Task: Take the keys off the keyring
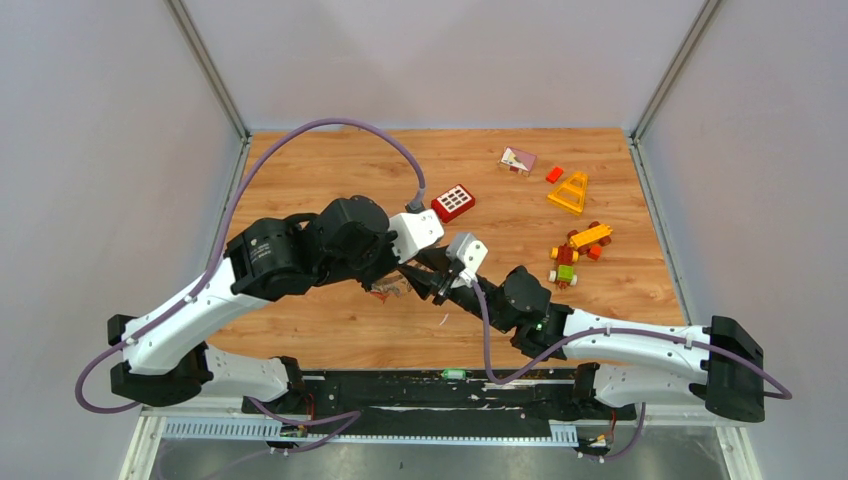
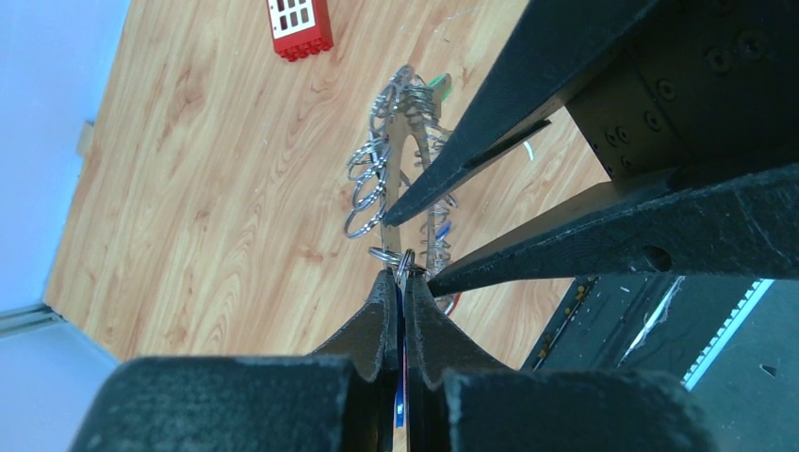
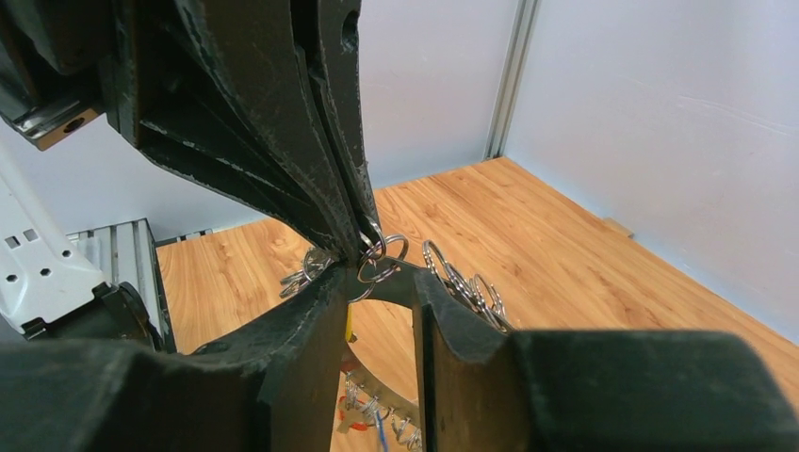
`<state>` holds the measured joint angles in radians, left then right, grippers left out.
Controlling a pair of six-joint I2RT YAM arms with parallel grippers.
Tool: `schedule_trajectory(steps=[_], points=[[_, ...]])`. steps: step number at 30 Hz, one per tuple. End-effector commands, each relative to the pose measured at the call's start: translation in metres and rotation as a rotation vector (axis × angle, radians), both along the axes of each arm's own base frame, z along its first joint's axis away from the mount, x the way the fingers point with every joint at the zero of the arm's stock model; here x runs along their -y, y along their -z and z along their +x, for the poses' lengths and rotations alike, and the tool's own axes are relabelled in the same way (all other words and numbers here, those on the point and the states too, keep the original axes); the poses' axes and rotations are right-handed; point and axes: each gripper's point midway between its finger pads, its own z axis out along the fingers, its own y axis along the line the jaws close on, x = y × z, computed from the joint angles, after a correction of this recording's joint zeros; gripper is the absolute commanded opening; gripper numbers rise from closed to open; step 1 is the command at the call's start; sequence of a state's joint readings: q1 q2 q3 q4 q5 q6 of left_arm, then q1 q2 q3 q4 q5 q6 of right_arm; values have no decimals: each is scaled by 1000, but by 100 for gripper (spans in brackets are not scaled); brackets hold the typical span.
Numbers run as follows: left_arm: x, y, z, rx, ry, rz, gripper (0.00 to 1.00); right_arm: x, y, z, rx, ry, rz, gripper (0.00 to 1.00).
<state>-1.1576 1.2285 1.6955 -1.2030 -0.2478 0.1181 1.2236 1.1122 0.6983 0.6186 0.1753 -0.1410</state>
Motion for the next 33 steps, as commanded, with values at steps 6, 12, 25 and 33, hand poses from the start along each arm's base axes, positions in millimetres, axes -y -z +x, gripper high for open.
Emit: schedule_trajectory(steps=[6, 12, 25, 33], points=[[8, -22, -6, 5, 46, -68, 0, 8, -23, 10, 27, 66, 58, 17], [7, -21, -7, 4, 61, -40, 0, 16, -21, 14, 39, 102, 32, 6], [16, -10, -17, -62, 125, -9, 0, 22, -21, 14, 68, 117, 11, 9], [19, -7, -18, -74, 137, -1, 0, 19, -21, 14, 67, 113, 18, 21]])
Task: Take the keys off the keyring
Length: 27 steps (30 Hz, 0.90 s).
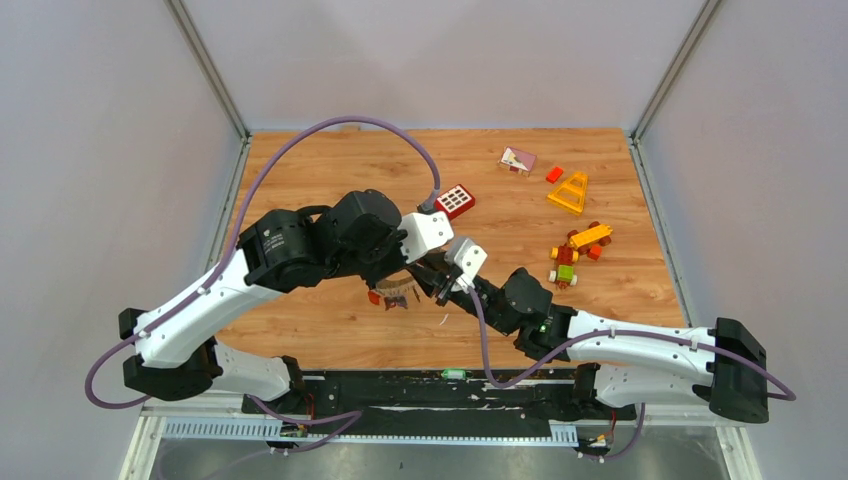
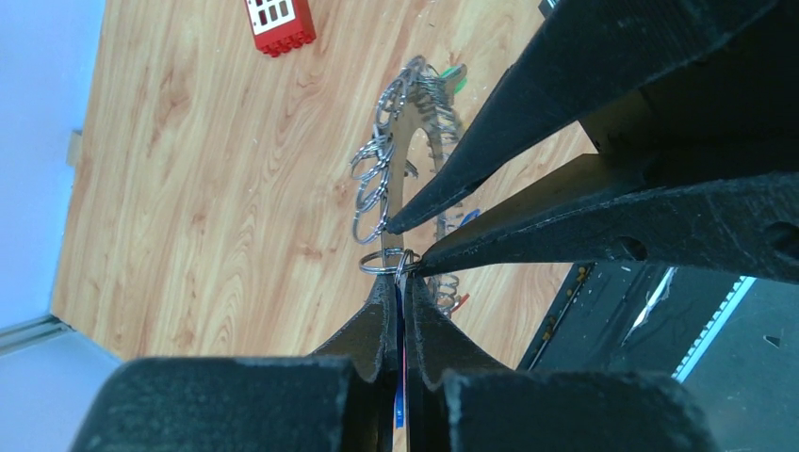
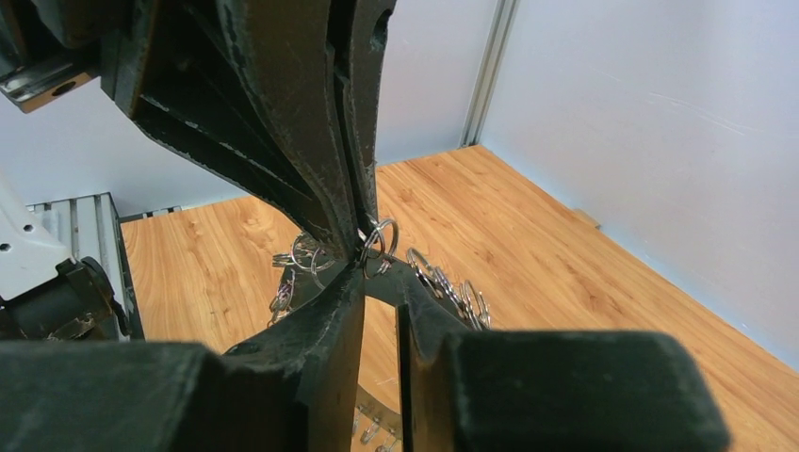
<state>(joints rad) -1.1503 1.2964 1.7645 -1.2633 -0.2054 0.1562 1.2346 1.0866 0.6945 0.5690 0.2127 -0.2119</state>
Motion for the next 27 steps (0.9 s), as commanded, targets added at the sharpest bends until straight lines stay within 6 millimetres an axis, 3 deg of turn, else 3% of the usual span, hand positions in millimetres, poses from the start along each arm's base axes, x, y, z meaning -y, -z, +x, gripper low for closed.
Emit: schedule_trajectory(steps=[1, 6, 27], points=[[11, -10, -18, -49, 86, -60, 0, 12, -26, 11, 30, 69, 79, 23], [10, -9, -17, -46, 80, -55, 0, 10, -27, 6, 40, 40, 81, 31], [9, -7, -11, -31, 55, -29, 0, 4, -24, -6, 98, -22, 50, 41]])
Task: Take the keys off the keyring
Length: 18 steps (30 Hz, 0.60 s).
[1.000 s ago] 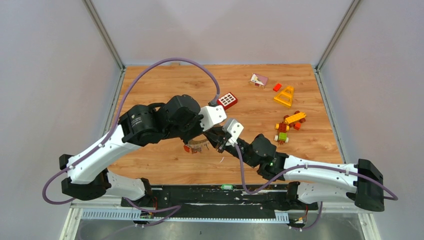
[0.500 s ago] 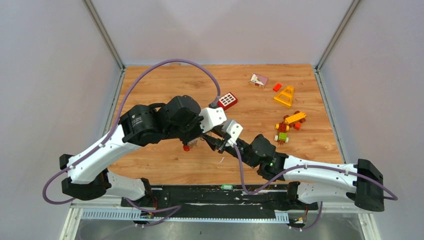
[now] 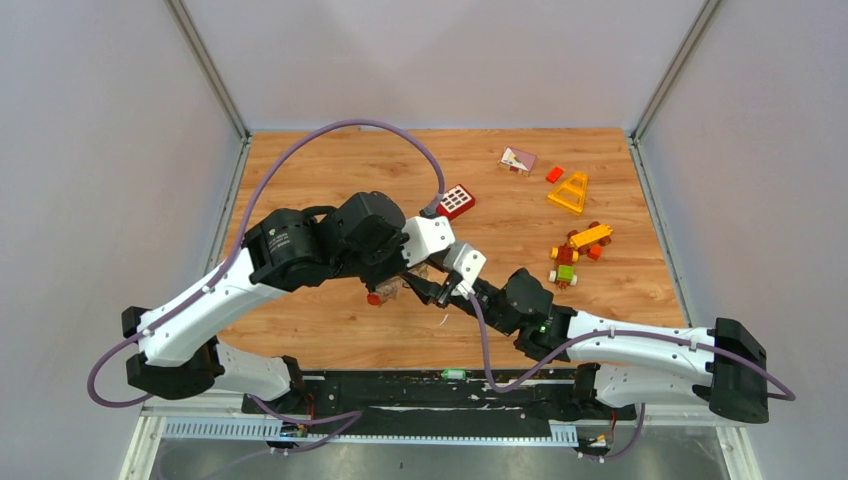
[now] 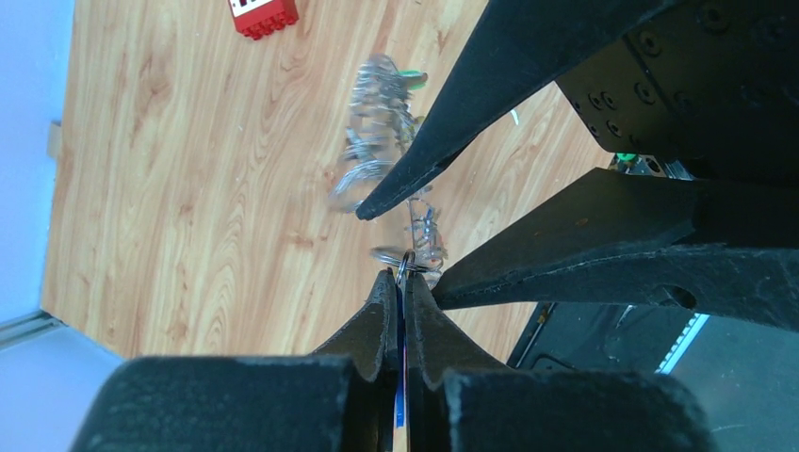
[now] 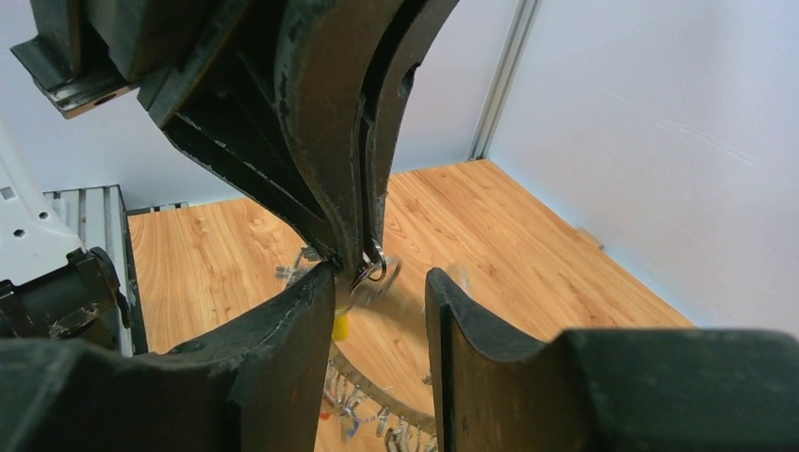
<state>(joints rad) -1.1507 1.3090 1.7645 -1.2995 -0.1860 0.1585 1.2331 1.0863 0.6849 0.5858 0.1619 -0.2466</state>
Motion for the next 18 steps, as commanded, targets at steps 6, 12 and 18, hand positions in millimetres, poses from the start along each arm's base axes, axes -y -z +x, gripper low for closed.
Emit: schedule_trajectory(steps=[6, 12, 18], points=[[7, -15, -4, 8, 25, -46, 0, 10, -17, 6, 53, 63, 41, 35], [-9, -6, 15, 69, -64, 79, 0, 28, -2, 0, 53, 65, 9, 42], [-8, 8, 23, 74, -84, 174, 0, 47, 5, -17, 46, 4, 29, 44]])
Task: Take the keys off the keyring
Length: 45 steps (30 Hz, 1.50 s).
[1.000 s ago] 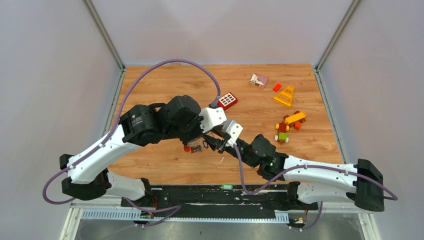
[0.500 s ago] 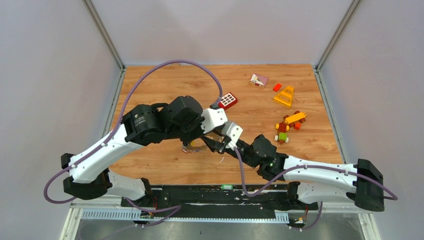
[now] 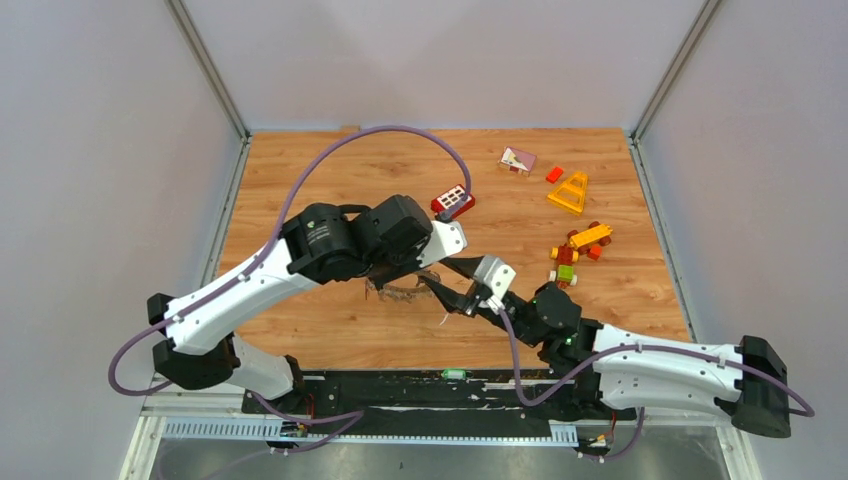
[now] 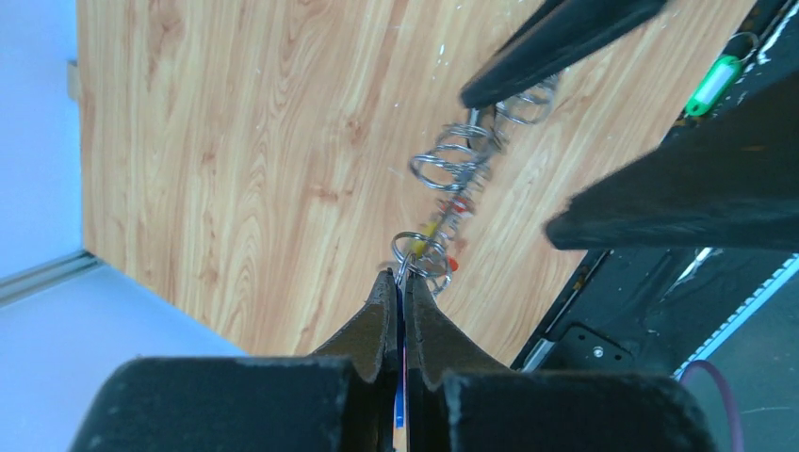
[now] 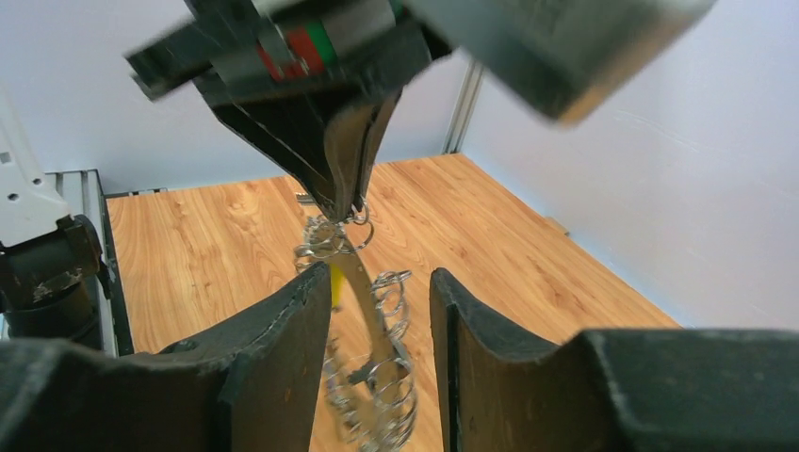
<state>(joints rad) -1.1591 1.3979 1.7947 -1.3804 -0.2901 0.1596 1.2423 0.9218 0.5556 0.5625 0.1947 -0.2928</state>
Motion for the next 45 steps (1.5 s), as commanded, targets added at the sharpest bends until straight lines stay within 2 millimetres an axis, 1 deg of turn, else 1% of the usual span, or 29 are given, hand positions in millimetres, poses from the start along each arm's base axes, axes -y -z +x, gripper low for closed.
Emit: schedule_trajectory(steps=[1, 6, 12, 15, 17, 20, 24, 26, 27, 28, 29, 33, 40, 45], points=[[0, -9, 11, 56, -28, 23, 0, 14, -6, -10, 8, -32, 42, 43], [-4, -6, 19, 77, -72, 77, 0, 19, 0, -9, -16, -19, 75, 36], [-7, -3, 25, 87, -112, 117, 0, 10, 7, -6, -18, -19, 137, 29], [-12, 1, 30, 81, -139, 133, 0, 5, 8, -9, 25, -11, 165, 27], [-15, 2, 34, 77, -161, 139, 0, 1, 7, -12, 70, 11, 175, 27], [-19, 3, 39, 73, -196, 134, 0, -10, 5, -15, 111, 41, 172, 28], [-20, 1, 40, 64, -216, 106, 0, -25, 1, -16, 140, 49, 201, 27], [-20, -1, 40, 61, -220, 94, 0, -30, -4, -12, 155, 72, 221, 27], [-20, -1, 39, 59, -219, 90, 0, -34, -3, -9, 162, 88, 218, 27], [-19, -1, 38, 56, -215, 85, 0, -35, -8, -7, 175, 103, 232, 27], [-18, -1, 38, 53, -212, 80, 0, -39, -6, -3, 182, 124, 231, 27], [-17, -1, 37, 49, -207, 72, 0, -41, -19, 7, 229, 201, 297, 27], [-16, -5, 37, 54, -198, 59, 0, -62, -14, 15, 267, 240, 260, 30], [-17, -8, 38, 65, -195, 54, 0, -61, -5, 18, 265, 260, 232, 30]])
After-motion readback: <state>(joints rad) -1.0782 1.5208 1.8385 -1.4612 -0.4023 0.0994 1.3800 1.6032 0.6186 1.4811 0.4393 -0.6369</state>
